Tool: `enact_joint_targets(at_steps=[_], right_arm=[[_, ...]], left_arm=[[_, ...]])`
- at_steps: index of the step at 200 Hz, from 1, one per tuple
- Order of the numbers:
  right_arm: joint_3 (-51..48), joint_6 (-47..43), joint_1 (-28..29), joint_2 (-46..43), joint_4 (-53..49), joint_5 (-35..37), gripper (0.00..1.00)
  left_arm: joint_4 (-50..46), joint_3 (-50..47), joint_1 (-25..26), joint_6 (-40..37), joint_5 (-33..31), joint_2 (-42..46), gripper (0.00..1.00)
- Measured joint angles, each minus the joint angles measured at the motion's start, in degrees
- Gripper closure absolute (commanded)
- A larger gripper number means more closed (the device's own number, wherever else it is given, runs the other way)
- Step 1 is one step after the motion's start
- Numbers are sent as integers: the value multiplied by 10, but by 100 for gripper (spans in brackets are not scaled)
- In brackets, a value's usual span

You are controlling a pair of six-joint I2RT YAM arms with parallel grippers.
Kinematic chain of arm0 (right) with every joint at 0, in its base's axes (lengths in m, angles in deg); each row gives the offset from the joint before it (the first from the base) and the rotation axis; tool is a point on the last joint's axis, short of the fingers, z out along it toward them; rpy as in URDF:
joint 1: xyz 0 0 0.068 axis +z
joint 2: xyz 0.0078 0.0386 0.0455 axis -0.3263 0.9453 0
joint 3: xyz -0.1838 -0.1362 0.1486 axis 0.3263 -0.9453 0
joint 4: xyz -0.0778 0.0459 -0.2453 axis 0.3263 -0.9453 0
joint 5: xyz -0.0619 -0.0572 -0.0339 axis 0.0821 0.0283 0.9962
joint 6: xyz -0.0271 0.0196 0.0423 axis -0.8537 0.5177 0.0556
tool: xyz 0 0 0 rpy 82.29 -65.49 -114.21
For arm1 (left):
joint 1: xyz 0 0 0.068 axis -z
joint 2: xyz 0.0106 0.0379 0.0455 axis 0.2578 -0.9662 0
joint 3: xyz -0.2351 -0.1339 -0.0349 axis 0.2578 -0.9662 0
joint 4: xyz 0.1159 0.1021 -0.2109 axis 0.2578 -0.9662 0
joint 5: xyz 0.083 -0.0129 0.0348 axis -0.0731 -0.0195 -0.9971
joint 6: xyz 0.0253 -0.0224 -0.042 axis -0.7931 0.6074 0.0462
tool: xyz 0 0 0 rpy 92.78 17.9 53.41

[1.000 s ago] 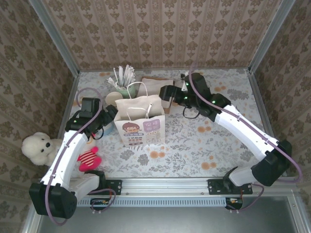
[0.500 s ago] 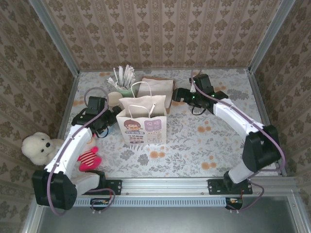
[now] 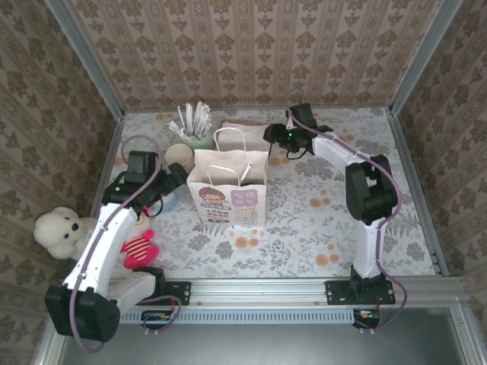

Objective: Pack the takeout coffee

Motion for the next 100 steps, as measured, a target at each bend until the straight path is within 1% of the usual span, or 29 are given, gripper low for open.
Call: enact_joint_targets(at_steps=[19, 50, 100], right_arm=[[47, 2, -1, 46, -2, 1, 42], [91, 2, 0, 97, -3, 6, 47], [108, 11, 0, 117, -9, 4, 58]], left_arm=[[-1, 0, -5, 0, -5, 15, 0], [-3, 0, -7, 0, -9, 14, 0], [-2, 0, -7, 0, -9, 2, 0]])
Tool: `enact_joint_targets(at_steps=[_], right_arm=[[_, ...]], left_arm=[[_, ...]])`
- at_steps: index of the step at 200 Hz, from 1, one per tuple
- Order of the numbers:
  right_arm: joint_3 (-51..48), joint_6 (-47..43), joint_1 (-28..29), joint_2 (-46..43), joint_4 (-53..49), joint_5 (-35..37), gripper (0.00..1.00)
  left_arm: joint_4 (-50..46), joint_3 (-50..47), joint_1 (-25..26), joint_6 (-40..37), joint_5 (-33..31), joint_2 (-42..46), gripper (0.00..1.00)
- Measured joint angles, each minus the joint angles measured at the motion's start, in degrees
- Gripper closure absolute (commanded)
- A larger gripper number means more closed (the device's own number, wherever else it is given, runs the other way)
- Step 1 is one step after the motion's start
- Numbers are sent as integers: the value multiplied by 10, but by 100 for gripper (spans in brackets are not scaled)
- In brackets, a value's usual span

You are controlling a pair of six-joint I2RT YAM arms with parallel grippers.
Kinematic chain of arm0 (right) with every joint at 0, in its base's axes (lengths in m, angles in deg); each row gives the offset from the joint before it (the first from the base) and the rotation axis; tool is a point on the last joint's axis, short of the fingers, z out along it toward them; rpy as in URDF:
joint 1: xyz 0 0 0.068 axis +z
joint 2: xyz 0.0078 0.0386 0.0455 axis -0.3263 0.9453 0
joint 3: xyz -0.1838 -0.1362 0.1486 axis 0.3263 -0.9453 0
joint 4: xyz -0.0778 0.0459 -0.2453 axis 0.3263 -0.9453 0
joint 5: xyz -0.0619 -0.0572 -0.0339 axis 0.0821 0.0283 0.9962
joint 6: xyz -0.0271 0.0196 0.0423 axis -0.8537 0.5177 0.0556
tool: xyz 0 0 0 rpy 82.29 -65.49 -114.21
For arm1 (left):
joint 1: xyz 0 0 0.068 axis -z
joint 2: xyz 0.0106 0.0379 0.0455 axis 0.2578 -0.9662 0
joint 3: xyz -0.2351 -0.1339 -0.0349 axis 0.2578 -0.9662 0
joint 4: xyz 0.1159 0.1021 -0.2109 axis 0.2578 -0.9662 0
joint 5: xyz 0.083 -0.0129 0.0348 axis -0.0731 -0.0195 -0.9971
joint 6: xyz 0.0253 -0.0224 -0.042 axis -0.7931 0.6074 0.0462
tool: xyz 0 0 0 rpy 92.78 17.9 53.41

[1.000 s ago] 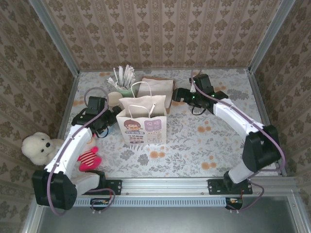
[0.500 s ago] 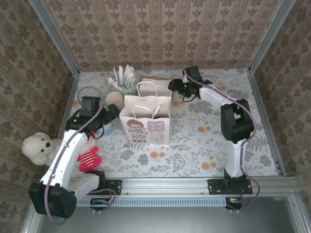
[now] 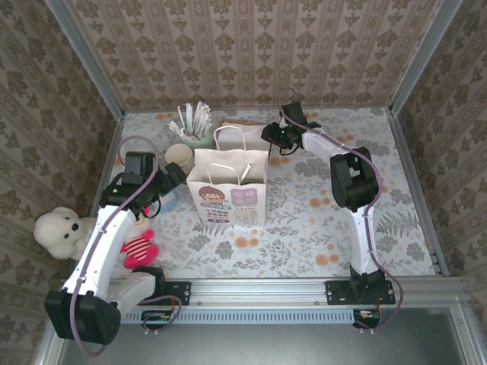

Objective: Pack the takeout coffee

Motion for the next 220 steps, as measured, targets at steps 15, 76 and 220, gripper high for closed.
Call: enact_joint_targets(at_steps=[15, 76, 220], right_arm=[[0, 4, 0, 0, 2, -3, 59], [0, 5, 11, 0, 1, -4, 61], [5, -14, 19, 9, 12, -12, 100]], left_arm=[[0, 0, 0, 0, 0, -2, 0], [0, -2, 0, 0, 2, -3, 0], [5, -13, 0, -5, 9, 7, 0]])
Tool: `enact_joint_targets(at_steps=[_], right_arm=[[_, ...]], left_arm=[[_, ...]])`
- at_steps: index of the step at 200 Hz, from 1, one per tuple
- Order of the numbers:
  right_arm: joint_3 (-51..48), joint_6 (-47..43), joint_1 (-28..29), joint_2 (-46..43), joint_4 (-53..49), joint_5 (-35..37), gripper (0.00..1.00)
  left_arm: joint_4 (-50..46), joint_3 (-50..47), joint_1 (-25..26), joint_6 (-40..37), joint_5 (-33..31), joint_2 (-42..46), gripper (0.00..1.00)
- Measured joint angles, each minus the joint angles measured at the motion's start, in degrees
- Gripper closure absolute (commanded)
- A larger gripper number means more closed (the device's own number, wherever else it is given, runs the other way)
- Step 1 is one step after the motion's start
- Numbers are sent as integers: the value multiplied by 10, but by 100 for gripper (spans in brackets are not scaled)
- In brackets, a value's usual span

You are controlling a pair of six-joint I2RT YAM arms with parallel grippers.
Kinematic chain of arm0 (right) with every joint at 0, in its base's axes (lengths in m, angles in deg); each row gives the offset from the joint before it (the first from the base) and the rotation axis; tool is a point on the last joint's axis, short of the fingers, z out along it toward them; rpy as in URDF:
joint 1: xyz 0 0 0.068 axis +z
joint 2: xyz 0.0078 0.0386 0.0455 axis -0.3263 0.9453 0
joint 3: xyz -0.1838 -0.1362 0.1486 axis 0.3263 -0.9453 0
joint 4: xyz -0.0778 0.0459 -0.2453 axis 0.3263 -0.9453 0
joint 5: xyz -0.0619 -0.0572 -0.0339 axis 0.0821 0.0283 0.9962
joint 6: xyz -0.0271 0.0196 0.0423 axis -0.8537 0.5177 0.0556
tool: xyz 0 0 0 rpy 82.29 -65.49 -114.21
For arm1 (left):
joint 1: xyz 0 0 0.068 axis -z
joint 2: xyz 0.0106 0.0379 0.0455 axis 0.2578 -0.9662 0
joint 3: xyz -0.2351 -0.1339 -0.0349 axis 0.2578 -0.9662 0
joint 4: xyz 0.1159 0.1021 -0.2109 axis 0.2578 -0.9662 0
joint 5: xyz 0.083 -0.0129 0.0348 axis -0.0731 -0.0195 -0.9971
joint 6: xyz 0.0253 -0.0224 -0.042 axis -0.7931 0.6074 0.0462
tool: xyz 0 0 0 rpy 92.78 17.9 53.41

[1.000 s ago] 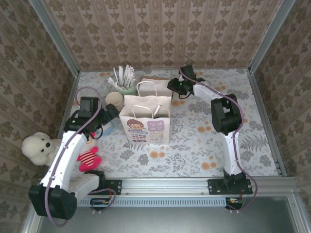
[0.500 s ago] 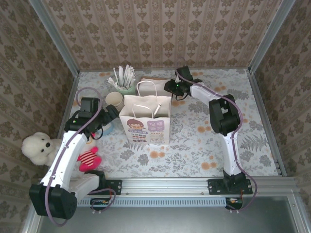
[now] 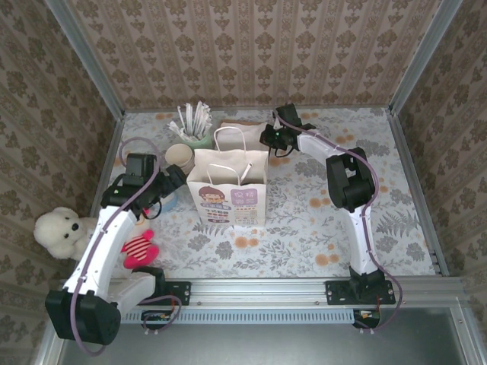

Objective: Pack the takeout coffee

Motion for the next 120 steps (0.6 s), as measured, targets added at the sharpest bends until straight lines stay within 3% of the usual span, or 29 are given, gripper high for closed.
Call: enact_joint_targets(at_steps=[67, 120], right_arm=[[-118, 2, 0, -124, 104, -2, 100], [-190, -1, 0, -251, 192, -7, 100]], left_arm=[[50, -13, 0, -52, 8, 55, 0], [96, -9, -4, -152, 38, 99, 0]])
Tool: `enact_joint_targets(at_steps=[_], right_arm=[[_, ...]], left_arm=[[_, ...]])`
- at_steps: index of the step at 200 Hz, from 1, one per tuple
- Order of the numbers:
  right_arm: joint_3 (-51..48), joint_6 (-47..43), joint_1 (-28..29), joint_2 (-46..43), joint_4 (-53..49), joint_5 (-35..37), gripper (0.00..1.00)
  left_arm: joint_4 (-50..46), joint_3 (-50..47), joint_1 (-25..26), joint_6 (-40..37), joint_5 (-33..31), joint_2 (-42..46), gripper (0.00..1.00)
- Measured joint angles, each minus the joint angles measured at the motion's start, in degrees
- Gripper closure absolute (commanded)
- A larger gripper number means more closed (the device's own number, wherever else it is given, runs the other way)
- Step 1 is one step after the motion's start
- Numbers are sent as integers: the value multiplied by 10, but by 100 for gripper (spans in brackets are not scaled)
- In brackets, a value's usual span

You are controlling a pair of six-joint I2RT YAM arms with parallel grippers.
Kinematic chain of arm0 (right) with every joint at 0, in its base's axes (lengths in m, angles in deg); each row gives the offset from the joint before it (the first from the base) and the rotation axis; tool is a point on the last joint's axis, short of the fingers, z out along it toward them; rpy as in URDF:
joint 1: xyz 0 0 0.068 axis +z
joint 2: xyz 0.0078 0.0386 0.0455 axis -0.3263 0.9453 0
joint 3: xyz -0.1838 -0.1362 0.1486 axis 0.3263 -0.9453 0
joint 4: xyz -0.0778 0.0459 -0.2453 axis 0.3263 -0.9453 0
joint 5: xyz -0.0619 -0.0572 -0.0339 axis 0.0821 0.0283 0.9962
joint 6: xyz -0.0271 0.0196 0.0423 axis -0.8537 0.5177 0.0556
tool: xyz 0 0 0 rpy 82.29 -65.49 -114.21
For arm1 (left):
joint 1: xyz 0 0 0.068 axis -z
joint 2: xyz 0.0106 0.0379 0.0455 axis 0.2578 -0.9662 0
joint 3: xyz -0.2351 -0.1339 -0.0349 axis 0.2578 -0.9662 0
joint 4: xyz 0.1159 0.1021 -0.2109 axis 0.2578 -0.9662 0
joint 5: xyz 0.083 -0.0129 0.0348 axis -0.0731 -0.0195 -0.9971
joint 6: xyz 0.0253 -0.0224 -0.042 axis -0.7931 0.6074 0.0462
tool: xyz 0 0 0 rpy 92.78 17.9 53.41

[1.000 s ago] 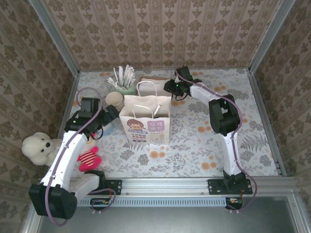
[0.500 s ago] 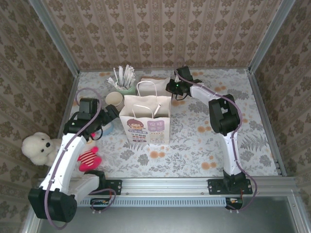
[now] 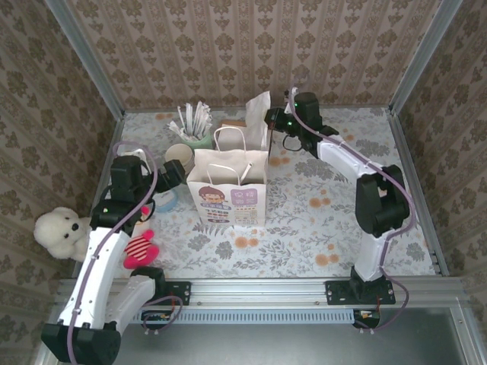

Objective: Pack the takeout coffee

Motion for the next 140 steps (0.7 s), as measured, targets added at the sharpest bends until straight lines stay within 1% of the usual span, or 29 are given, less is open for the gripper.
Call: enact_joint_targets(at_steps=[24, 42, 63, 84, 116, 140], right_arm=[[-10, -26, 0, -50, -2, -4, 100], [-6, -57, 1, -80, -19, -12, 100], [26, -98, 5, -96, -63, -29, 100], [59, -144, 24, -112, -111, -39, 100], [75, -186, 62, -146, -153, -56, 100], [83, -199, 74, -163, -161, -68, 100]], left_arm=[[22, 24, 0, -59, 23, 7, 0], [57, 44, 0, -100, 59, 1, 0], [108, 75, 1, -146, 122, -24, 0], [147, 101, 3, -186, 194, -53, 0], [160, 160, 26, -249, 308, -102, 0], [155, 202, 54, -297, 355, -132, 0]])
